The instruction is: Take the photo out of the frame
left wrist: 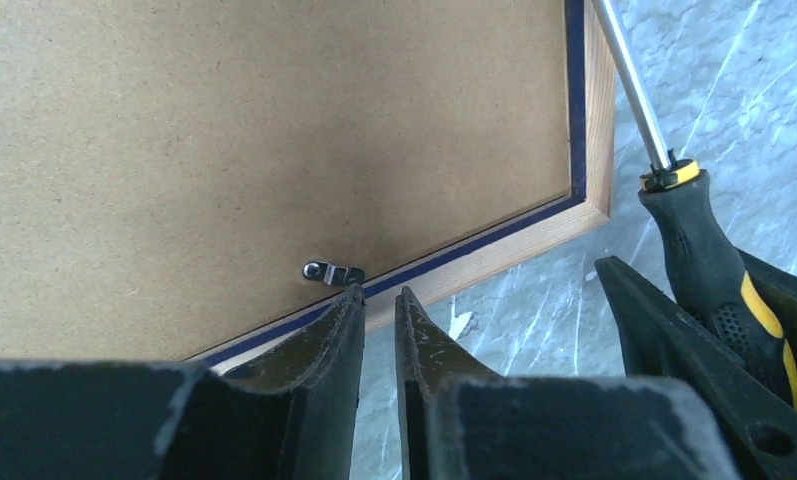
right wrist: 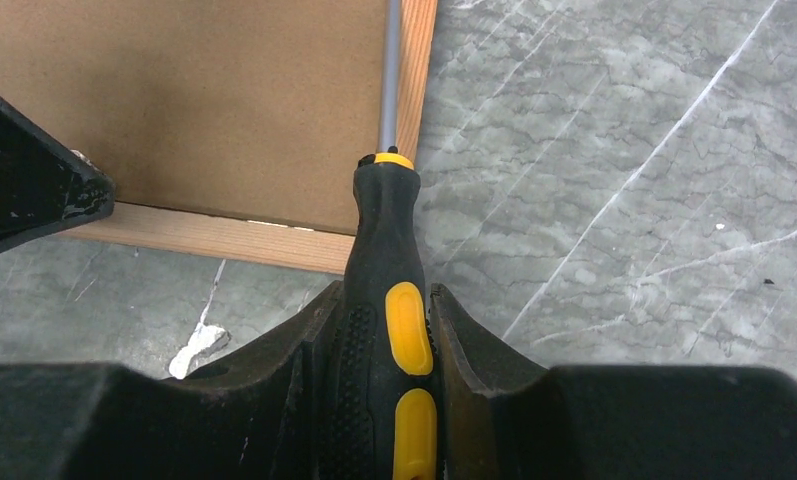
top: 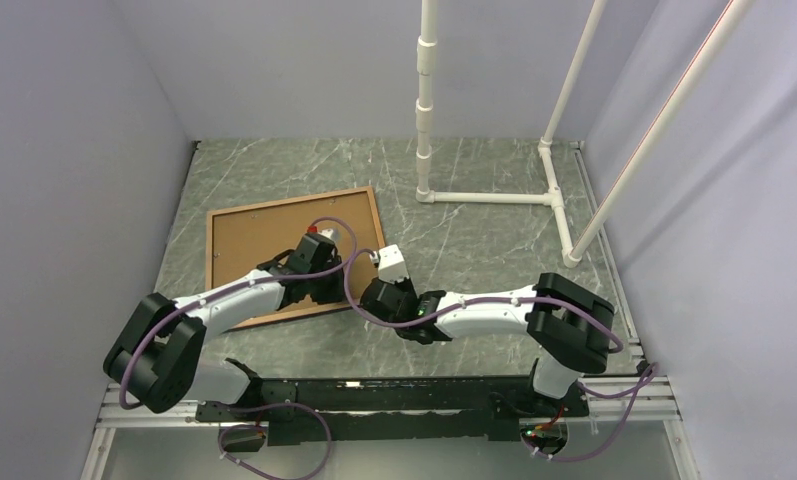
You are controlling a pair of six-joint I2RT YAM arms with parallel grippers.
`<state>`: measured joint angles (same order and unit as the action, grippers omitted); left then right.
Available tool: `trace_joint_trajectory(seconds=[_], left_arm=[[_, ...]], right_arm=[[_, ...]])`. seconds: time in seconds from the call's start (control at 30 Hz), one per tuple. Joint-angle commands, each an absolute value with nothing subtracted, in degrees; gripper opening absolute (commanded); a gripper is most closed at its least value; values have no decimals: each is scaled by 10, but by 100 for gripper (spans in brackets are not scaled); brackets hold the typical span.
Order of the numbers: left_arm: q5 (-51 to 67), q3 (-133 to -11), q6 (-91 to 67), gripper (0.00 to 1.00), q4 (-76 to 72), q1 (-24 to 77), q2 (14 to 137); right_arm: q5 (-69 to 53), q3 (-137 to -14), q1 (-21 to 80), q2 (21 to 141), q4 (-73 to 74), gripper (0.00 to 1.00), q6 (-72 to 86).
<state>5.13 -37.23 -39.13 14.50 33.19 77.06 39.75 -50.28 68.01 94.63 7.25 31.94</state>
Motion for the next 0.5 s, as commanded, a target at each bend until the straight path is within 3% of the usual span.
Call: trace_joint_trajectory(seconds=[0.0,0.27,0.47], left_arm=[[29,-352,-380,22,133,331,773],[48,-313,-395,19,109,331,779],[48,-322,-390,18,115,331,768]], right_arm=[[402,-517,666,959,47,0,302],[317,-486,628,947,-114,0,186],[244,-462,624,900,-139,0,189]])
